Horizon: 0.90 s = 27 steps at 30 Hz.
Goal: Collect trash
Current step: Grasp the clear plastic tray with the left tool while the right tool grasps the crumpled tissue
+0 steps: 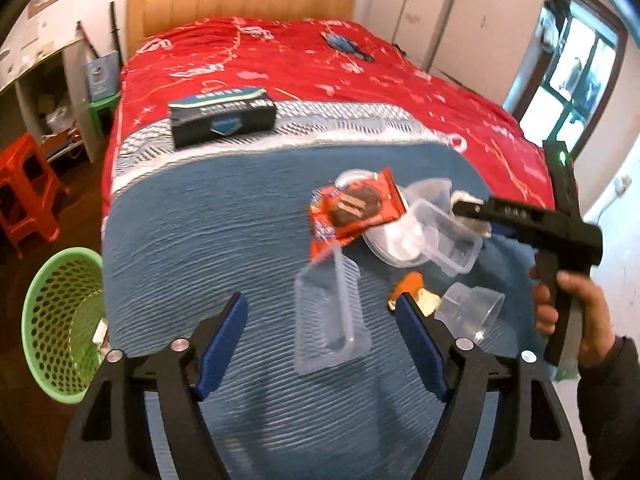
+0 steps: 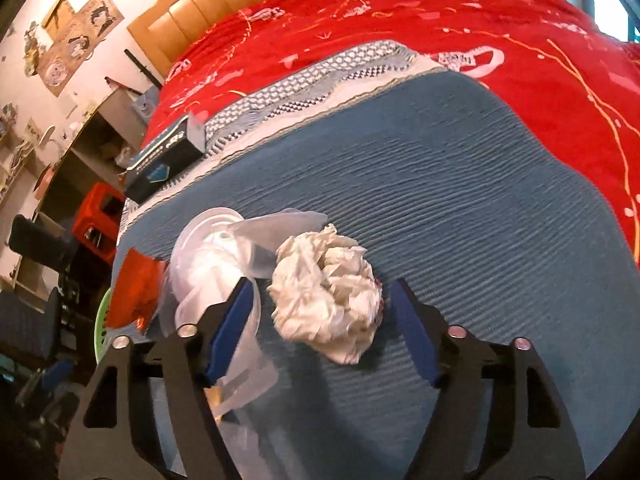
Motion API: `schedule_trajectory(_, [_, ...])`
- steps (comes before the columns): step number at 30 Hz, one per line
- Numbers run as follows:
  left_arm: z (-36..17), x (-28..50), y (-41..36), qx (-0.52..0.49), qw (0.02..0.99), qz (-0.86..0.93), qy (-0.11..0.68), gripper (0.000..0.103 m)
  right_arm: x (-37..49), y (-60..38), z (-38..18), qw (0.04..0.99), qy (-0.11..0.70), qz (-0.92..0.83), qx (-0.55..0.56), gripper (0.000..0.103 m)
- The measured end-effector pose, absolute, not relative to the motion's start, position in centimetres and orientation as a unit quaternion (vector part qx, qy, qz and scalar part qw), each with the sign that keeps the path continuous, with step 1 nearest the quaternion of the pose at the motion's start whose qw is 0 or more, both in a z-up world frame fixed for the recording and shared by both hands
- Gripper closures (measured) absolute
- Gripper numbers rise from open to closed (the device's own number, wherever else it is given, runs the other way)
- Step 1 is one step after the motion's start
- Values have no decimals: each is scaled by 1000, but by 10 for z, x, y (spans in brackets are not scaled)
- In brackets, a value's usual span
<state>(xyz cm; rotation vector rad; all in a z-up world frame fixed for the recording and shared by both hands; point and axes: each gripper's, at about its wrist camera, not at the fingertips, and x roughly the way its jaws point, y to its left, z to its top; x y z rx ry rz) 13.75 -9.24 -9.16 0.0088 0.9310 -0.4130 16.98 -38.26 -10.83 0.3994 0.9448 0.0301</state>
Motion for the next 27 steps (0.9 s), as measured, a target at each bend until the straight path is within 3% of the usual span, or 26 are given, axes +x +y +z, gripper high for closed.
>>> schedule_trajectory(8, [-116, 147, -111, 29, 859, -206, 468, 54, 169, -383, -112, 872, 452, 21, 188, 51])
schedule_trajectory(13, [-121, 148, -111, 16, 852, -220, 475, 82, 161, -385, -104, 881, 440, 13, 177, 53])
schedule_trajectory(16, [-116, 144, -111, 17, 857, -222, 465, 93, 153, -386, -93, 887, 428, 10, 174, 53])
schedule_trajectory(27, [-91, 122, -70, -16, 872, -222, 435, 102, 117, -359, -42, 909, 378, 40, 169, 53])
